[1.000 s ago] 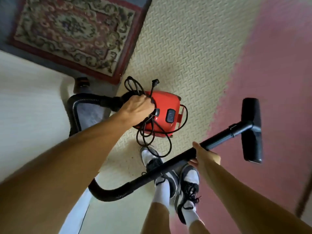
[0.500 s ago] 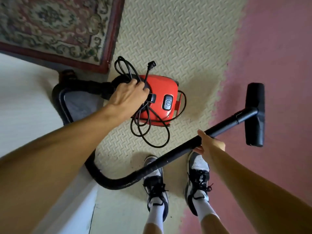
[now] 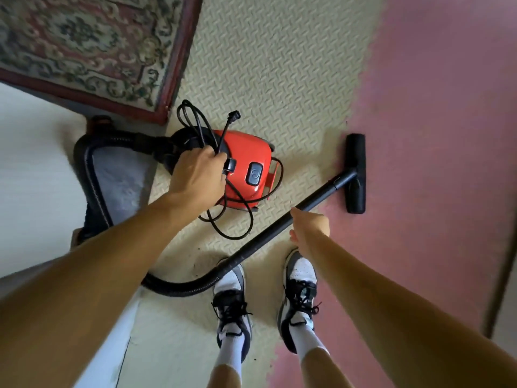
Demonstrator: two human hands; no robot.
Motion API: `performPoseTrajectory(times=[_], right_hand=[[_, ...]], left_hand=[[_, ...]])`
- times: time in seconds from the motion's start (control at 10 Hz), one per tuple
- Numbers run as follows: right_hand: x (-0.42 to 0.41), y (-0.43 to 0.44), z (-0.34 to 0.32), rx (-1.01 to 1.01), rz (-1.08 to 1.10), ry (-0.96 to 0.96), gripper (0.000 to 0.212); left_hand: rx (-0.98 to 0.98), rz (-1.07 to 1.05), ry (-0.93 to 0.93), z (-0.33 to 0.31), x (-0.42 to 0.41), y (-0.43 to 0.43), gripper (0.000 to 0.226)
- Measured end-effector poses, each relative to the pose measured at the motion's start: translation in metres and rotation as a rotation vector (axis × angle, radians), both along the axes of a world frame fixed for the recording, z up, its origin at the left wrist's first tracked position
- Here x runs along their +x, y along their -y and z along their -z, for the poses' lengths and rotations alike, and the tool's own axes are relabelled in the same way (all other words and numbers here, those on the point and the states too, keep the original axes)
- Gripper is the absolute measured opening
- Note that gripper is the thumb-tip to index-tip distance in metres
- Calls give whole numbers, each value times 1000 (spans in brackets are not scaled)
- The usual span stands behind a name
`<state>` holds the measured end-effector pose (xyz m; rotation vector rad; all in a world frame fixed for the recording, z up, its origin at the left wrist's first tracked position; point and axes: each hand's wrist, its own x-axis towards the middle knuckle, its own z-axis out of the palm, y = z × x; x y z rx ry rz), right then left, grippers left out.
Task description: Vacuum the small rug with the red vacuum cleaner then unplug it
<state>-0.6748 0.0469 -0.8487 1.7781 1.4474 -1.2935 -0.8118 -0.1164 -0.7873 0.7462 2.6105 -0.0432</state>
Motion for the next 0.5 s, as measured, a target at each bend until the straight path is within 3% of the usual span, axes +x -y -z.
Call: performPoseTrajectory(times=[0.1,0.3,0.5], right_hand=[[-20,-12,-48,151,-206,-123,18],[-59,-24,-179,332,-688,-512,35],[-65,-19,-316,308,-860,-755,35]], left_hand=[[117,-145,18,-38,12,-5,25],[362,-429,91,-127,24,-5,36],[350,-689,15,-255,47,1,39]])
